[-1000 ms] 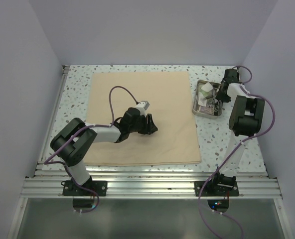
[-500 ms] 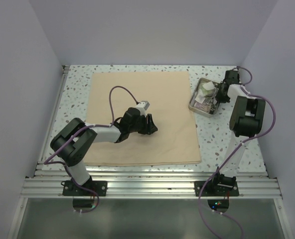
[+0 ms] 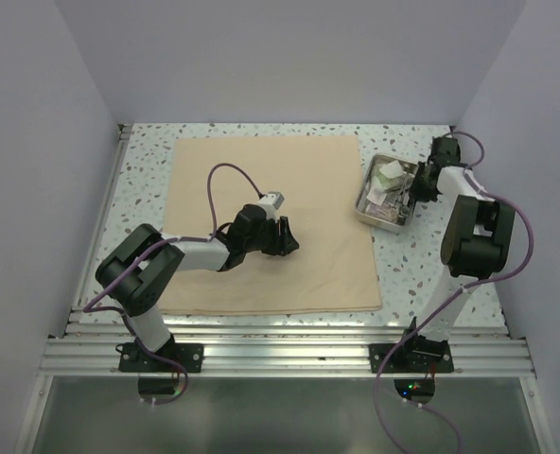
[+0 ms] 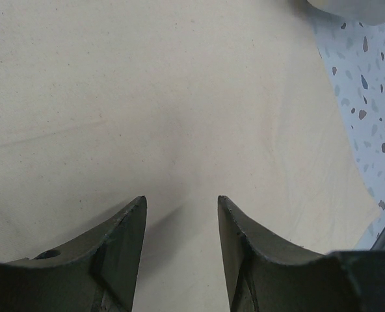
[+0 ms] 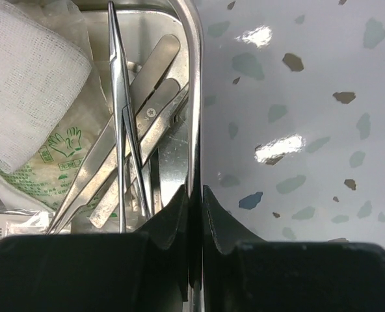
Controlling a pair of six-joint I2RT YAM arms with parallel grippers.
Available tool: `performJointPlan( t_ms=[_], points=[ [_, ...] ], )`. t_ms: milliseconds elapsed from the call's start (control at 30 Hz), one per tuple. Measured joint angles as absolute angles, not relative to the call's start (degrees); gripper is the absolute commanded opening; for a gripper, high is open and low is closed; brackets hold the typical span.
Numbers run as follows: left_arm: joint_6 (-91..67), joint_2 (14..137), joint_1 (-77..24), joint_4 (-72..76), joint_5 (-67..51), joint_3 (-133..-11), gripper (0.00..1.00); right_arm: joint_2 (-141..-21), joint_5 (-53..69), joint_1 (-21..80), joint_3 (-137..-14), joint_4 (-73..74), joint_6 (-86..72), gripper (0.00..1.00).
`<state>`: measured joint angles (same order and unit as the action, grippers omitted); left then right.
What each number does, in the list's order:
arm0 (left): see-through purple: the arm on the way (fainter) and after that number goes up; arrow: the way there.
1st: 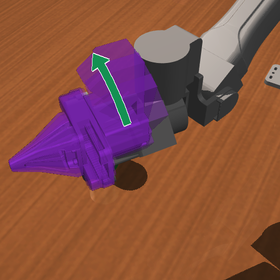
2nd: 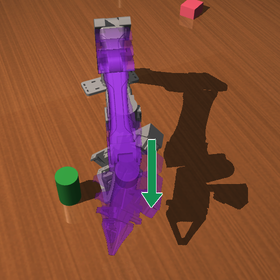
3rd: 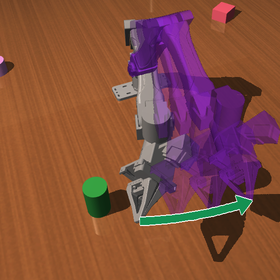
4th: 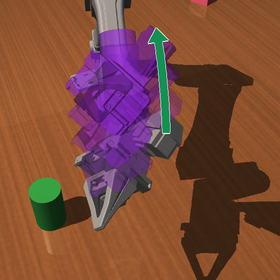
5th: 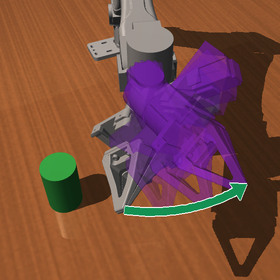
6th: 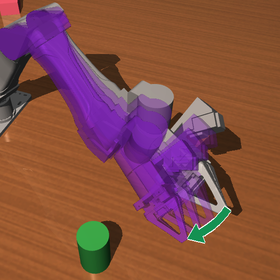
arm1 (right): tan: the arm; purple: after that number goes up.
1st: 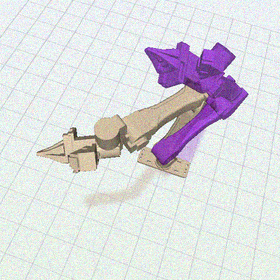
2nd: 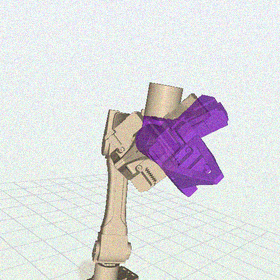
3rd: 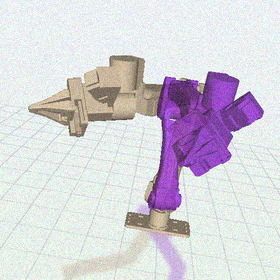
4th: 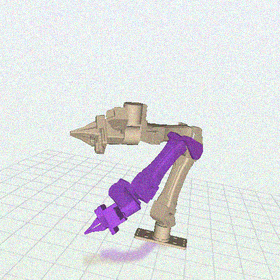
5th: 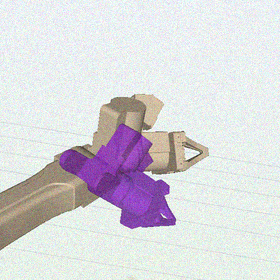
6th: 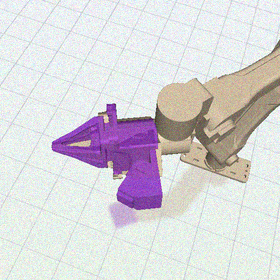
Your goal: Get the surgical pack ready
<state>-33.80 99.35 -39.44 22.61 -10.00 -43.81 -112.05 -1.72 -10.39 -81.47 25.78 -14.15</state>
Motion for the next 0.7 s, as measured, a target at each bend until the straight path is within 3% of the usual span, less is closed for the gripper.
performJointPlan(
  t_ms=[400, 700],
  points=[
    [-33.58, 97.17, -37.3, 21.23, -9.58, -43.77, 0.52, -105.86, 4.03, -7.99, -73.19, 24.82, -15.77, 0.0],
    [-33.56, 92.42, -32.73, 20.95, -8.6, -41.69, 0.52, -98.15, 0.51, 4.03, -66.17, 22.92, -23.62, 0.0]
  ],
)
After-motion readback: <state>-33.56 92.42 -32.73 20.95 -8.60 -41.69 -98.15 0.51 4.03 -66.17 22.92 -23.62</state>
